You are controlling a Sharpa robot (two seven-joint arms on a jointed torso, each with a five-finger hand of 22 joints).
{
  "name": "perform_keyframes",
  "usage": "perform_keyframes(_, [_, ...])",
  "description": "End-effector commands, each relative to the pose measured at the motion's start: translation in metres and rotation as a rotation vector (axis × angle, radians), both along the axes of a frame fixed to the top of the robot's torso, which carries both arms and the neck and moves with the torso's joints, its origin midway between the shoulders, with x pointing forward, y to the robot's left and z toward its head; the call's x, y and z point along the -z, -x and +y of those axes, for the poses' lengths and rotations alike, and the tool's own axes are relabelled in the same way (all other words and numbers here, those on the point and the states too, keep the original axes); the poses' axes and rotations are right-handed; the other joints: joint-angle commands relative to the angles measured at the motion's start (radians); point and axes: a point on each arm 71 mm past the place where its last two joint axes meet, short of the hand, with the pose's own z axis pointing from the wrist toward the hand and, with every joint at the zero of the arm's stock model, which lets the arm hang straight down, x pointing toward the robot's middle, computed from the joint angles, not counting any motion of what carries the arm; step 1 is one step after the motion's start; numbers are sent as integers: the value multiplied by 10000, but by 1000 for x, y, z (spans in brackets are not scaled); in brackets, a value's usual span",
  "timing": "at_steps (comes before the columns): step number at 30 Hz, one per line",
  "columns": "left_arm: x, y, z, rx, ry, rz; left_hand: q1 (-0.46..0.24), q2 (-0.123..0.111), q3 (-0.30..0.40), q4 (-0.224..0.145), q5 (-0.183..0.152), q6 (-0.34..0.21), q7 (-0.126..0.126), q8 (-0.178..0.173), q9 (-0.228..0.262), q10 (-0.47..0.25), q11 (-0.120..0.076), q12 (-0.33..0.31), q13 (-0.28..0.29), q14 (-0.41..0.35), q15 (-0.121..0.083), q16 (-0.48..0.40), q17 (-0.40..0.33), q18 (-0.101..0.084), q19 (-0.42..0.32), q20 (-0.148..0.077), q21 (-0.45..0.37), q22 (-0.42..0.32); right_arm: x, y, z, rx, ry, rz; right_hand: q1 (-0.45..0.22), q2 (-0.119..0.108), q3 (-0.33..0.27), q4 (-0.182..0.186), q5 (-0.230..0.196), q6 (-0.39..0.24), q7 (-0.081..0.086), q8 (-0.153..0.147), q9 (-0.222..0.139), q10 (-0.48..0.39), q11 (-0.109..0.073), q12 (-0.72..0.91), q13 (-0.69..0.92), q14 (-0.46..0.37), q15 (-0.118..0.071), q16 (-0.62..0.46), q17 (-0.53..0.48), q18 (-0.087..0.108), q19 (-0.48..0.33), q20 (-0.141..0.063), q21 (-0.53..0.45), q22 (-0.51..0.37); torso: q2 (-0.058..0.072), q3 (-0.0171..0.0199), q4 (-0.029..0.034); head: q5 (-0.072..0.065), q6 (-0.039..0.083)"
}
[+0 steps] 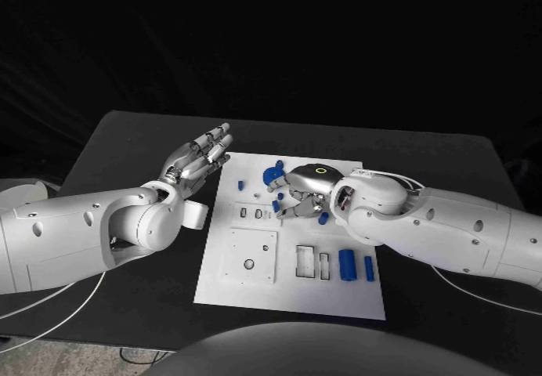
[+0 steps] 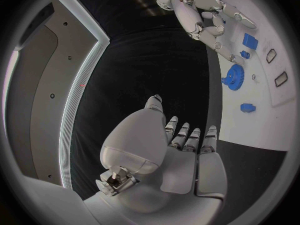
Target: Assemble the parts on the task board
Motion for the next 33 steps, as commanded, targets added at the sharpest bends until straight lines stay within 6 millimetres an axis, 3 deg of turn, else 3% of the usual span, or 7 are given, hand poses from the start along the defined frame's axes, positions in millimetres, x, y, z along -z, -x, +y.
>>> perform_keyframes(1, [-3, 2, -2, 196, 187, -97, 110, -83, 19, -66, 70, 15, 16, 56, 16, 121, 343, 369, 58, 79, 211, 160, 51, 84, 168, 129, 168, 75, -16, 1, -2, 32, -590, -436, -25, -153, -81, 148, -170, -137, 0, -45, -54, 1058, -2, 39, 2631, 672, 57, -87, 1541, 110, -71, -29, -106, 821, -7, 2, 13, 25, 2])
perform_keyframes(4, [-5, 6, -3, 287, -76, -104, 320, -203, 53, -104, 119, 825, 336, 258, 123, 1390, 1296, 2598, 367, 1365, 712, 1359, 422, -95, 1513, 136, 1058, 534, -33, 2, -12, 176, -1071, -540, -85, -545, -193, 818, -276, -232, 82, -49, -143, 1058, 64, 39, 2631, 661, 90, -130, 1516, 115, -92, 5, -204, 800, -22, -6, 7, 50, 2])
perform_keyframes(10, [-19, 5, 0, -181, -2072, -818, 446, -195, 98, 27, 0, 3522, 1351, 1157, 438, 4108, 1814, 4629, 699, 5140, 1016, 4490, 1125, -436, 5490, 33, 3285, 1512, -68, 4, -38, 464, -2307, -953, -31, -848, -355, 1769, -323, -251, 120, -12, -222, 1058, 93, 39, 2631, 654, 126, -157, 1504, 129, -107, 27, -295, 795, -79, 38, -22, 224, 2])
perform_keyframes(20, [-53, -11, 0, -576, -6121, -1676, -539, -196, -576, 142, -1372, 5624, 1037, 2685, 726, 8912, -67, 8516, 2965, 9426, -851, 10265, 3591, 124, 9922, -1191, 6440, 3031, -86, -4, -97, 1809, -3349, -158, -340, -530, -659, 1758, -325, -439, 119, -34, -292, 1058, 106, 39, 2631, 570, 152, -297, 1431, 166, -243, 50, -525, 734, -283, 132, -76, 218, 2])
perform_keyframes(24, [-58, -20, -7, 266, -7587, -882, -1202, -3, -1032, -10, -1855, 5954, 706, 3192, 884, 13647, -445, 12620, 11997, 13036, -1288, 14481, 10961, 0, 10508, -1684, 8598, 4502, -82, -7, -111, 2319, -3334, 470, -304, -272, -652, 1736, -320, -435, 157, 1, -299, 1058, 139, 39, 2631, 544, 182, -332, 1414, 175, -283, 75, -586, 725, -334, 221, -103, 203, 2])
perform_keyframes(27, [-58, -23, -14, 1002, -8493, -155, -1464, -36, -1348, -11, -1970, 6070, 680, 3482, 992, 15402, -471, 13455, 15193, 14893, -1292, 15516, 14534, -212, 10964, -1793, 10669, 6952, -80, -9, -116, 2546, -3361, 781, -289, -48, -624, 1719, -310, -406, 177, 41, -301, 1058, 160, 39, 2631, 530, 203, -347, 1407, 178, -299, 95, -610, 729, -385, 293, -152, 167, 2])
perform_keyframes(33, [-53, -26, -35, 2483, -10321, 1021, -2279, 42, -1884, 92, -2194, 6915, 314, 4286, 1585, 15549, -789, 13497, 15423, 15628, -1611, 15672, 15673, -875, 13043, -1944, 13748, 11552, -76, -11, -126, 2889, -3356, 1190, -523, 429, -689, 1723, -278, -403, 200, 105, -325, 1058, 191, 39, 2631, 498, 237, -386, 1385, 193, -341, 139, -688, 731, -419, 394, -229, -39, 2])
